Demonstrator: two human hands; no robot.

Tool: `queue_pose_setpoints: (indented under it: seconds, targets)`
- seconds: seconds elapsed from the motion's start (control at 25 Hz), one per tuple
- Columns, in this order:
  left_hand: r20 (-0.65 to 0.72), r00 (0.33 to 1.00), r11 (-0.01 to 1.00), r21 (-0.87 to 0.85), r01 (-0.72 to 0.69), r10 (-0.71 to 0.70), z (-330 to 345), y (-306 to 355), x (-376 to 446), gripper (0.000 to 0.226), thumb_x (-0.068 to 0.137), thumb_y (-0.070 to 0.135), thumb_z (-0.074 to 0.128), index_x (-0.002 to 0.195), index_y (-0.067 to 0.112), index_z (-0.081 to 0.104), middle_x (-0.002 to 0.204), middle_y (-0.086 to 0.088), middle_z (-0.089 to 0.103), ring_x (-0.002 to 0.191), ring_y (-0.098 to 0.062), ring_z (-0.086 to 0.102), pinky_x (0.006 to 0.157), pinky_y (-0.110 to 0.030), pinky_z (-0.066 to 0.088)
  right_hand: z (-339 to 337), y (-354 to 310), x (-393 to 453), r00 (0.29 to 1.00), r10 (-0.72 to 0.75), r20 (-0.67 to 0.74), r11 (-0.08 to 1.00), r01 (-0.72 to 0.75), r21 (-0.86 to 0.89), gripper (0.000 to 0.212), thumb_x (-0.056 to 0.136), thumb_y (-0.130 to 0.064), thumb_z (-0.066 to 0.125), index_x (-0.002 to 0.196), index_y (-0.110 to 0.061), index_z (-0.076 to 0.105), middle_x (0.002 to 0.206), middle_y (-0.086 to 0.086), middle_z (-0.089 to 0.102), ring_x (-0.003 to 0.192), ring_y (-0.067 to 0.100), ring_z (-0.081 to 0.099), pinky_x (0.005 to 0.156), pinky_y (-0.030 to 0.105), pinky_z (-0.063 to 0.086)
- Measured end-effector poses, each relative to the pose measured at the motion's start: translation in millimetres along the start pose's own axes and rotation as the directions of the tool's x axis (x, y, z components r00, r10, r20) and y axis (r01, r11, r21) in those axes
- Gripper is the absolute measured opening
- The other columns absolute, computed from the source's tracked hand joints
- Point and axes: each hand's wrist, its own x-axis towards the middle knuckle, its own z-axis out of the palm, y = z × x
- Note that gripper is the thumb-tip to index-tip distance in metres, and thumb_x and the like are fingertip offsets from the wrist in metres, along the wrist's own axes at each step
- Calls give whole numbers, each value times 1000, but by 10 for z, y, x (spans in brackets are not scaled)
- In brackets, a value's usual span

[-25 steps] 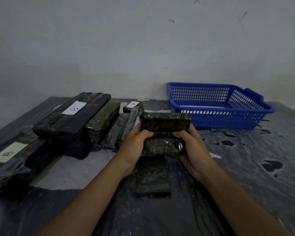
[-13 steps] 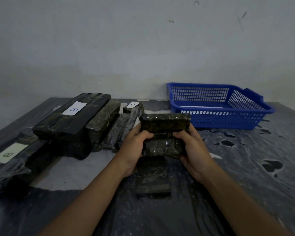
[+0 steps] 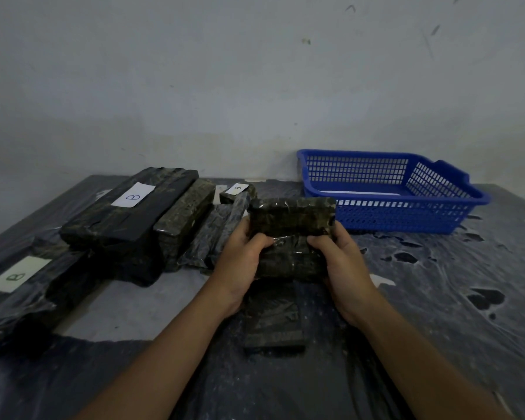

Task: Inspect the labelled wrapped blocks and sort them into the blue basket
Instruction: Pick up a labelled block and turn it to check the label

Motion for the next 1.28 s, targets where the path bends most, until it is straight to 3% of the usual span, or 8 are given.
queue_pose_setpoints:
  seconds: [0.16, 0.28, 0.36, 0.52, 0.64, 0.76, 1.0, 1.28]
  targets:
    - [-60, 979, 980, 44, -194, 196, 13, -40, -4, 38, 97, 3, 61, 110, 38, 69, 109, 12, 76, 109, -9, 69, 96, -27, 54, -1, -30, -6, 983, -182, -7, 980, 180, -85, 40, 103, -12, 57, 138, -31, 58, 118, -16, 73, 113, 5, 68, 96, 25, 54]
    - [-64, 943, 937, 154, -314, 326, 5, -70, 6, 36, 99, 3, 62, 108, 37, 66, 111, 11, 72, 111, -4, 65, 93, -16, 48, 17, -66, 26, 989, -148, 9, 989, 148, 24, 60, 82, -26, 53, 141, -27, 55, 119, -4, 70, 108, 18, 63, 85, 25, 48]
    - [-13, 930, 908, 221, -356, 368, 14, -74, -8, 36, 99, -4, 58, 114, 28, 64, 115, 7, 69, 111, -1, 63, 94, -11, 45, 24, -46, 5, 986, -167, 6, 985, 167, 52, 55, 83, -39, 50, 135, -25, 56, 118, -3, 68, 108, 15, 64, 85, 23, 48]
    - [136, 938, 937, 104, -334, 320, -19, -83, -43, 44, 88, 1, 57, 130, 14, 54, 122, -5, 61, 108, -3, 61, 90, -16, 49, 33, 0, -40, 972, -235, -19, 972, 235, 5, 31, 91, -54, 55, 117, -38, 59, 125, 5, 66, 116, 22, 65, 98, 36, 54]
    - [180, 932, 948, -11, -318, 315, -43, -89, -58, 55, 86, 29, 60, 137, 14, 44, 123, 0, 63, 116, -17, 62, 98, -34, 53, 35, -6, -44, 969, -246, 7, 968, 246, -42, 35, 94, -53, 54, 123, -37, 62, 128, 7, 67, 118, 24, 67, 102, 43, 55]
    - [136, 932, 936, 59, -346, 336, -28, -74, -47, 42, 96, 36, 59, 132, 17, 48, 128, -11, 62, 121, -29, 62, 106, -52, 50, 42, -18, -58, 969, -248, 12, 967, 248, -59, 36, 95, -56, 62, 123, -35, 64, 120, -1, 72, 112, 20, 70, 99, 42, 57]
    - [133, 936, 939, 72, -336, 325, -40, -70, -45, 30, 98, 31, 56, 127, 22, 52, 127, -15, 61, 119, -29, 62, 103, -46, 53, 60, -43, -82, 968, -251, 3, 966, 251, -59, 36, 90, -48, 57, 122, -33, 63, 113, -7, 74, 103, 9, 72, 81, 22, 56]
    - [141, 930, 934, 63, -352, 341, -22, -66, -46, 26, 101, 27, 53, 126, 20, 54, 124, -8, 66, 119, -20, 64, 103, -34, 51, 59, -17, -83, 968, -252, 4, 965, 252, -71, 39, 88, -42, 67, 125, -28, 62, 115, 1, 75, 109, 19, 72, 101, 43, 57]
